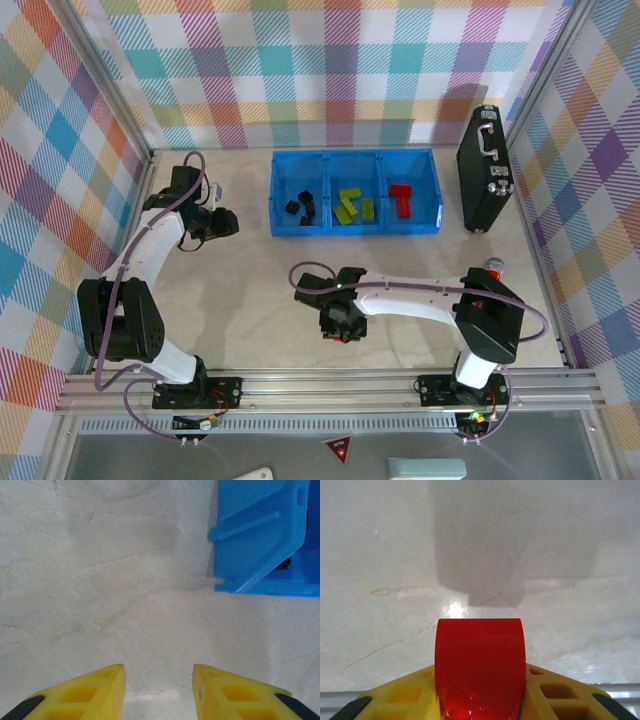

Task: Sort the legos into containers by color
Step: Pick up the lego from the bottom-center of the table, then place the lego in the container.

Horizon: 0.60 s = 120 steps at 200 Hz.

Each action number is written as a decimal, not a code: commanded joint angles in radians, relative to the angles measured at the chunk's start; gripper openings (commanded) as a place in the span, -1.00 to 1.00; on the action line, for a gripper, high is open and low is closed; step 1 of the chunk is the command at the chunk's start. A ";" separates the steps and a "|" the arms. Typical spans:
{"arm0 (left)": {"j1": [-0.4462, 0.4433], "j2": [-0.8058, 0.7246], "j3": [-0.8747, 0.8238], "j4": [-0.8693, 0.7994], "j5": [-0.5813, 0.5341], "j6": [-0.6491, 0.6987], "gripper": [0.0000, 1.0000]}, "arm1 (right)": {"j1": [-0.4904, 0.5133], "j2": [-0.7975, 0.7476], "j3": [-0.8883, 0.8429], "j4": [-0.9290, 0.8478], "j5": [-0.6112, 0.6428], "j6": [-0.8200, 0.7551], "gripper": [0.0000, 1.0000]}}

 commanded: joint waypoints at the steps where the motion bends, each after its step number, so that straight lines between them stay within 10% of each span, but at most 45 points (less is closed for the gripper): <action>1: 0.011 -0.033 -0.006 0.005 -0.006 0.012 -0.20 | -0.056 -0.041 -0.012 -0.042 0.009 -0.154 -0.27; 120: 0.012 -0.026 -0.006 0.006 -0.020 0.025 -0.20 | -0.577 -0.095 0.136 -0.148 0.054 -0.672 -0.27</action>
